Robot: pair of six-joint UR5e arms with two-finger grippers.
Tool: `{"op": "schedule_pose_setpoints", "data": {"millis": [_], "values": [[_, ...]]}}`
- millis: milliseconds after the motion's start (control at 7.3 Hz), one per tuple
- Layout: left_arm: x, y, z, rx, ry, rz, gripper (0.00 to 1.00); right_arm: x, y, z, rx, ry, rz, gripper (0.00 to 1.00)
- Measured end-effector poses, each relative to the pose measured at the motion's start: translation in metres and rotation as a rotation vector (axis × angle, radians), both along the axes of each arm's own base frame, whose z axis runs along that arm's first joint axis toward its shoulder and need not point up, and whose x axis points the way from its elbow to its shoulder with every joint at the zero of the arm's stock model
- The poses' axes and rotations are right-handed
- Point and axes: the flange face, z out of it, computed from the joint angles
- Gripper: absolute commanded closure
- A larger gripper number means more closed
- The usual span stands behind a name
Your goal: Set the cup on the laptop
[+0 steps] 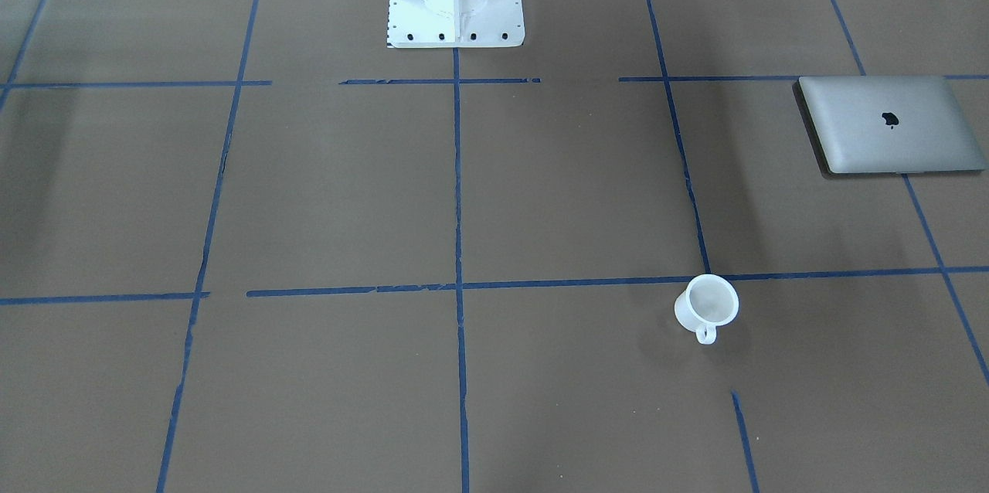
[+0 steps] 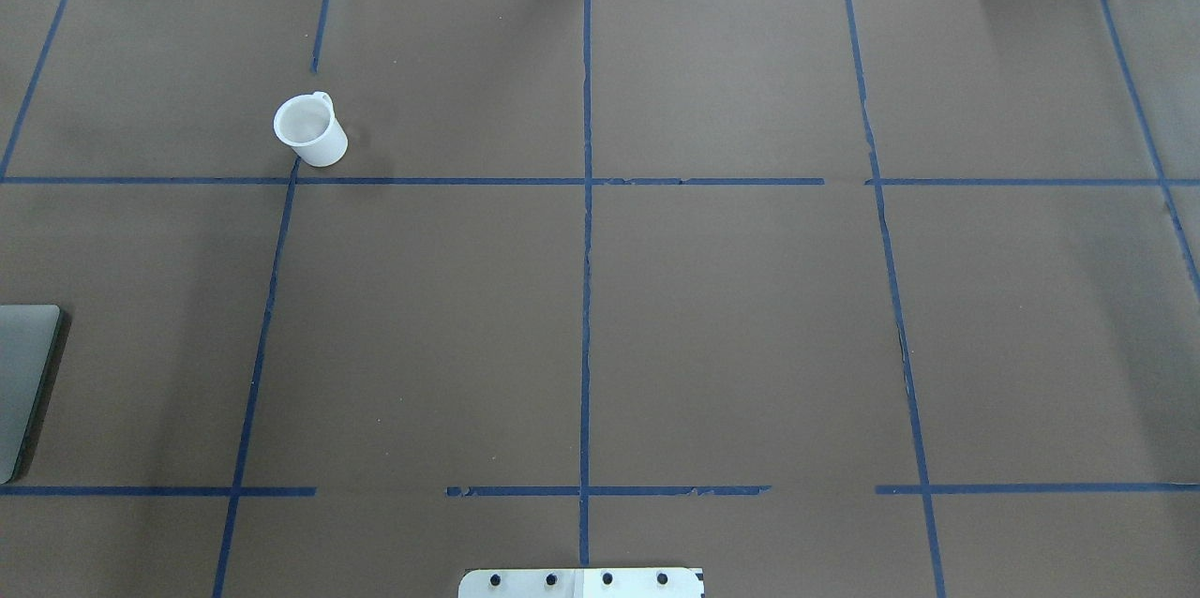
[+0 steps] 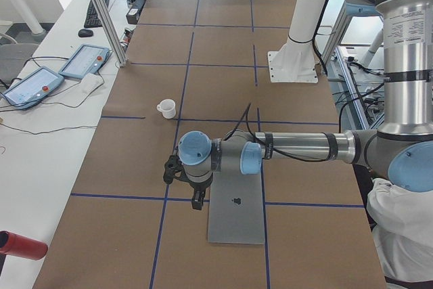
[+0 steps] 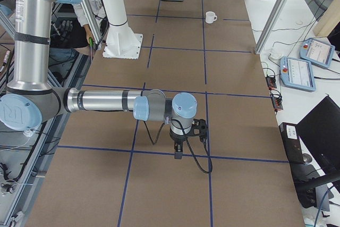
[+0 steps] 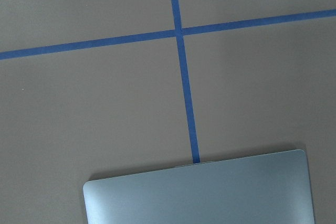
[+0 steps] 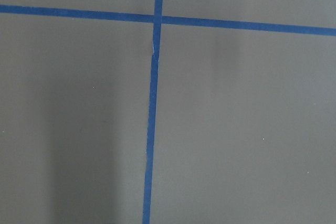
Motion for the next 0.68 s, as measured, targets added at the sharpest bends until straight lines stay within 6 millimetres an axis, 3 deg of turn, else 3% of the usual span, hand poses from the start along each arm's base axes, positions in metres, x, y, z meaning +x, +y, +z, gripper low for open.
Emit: {"op": "schedule_pose_setpoints", "data": {"millis": [685], "values": [[0.008,-0.014,-0.020,0.059,0.051,0.012,0.00,0.000,0.000,0.000,0.000,-0.001,0.000,0.00]]}}
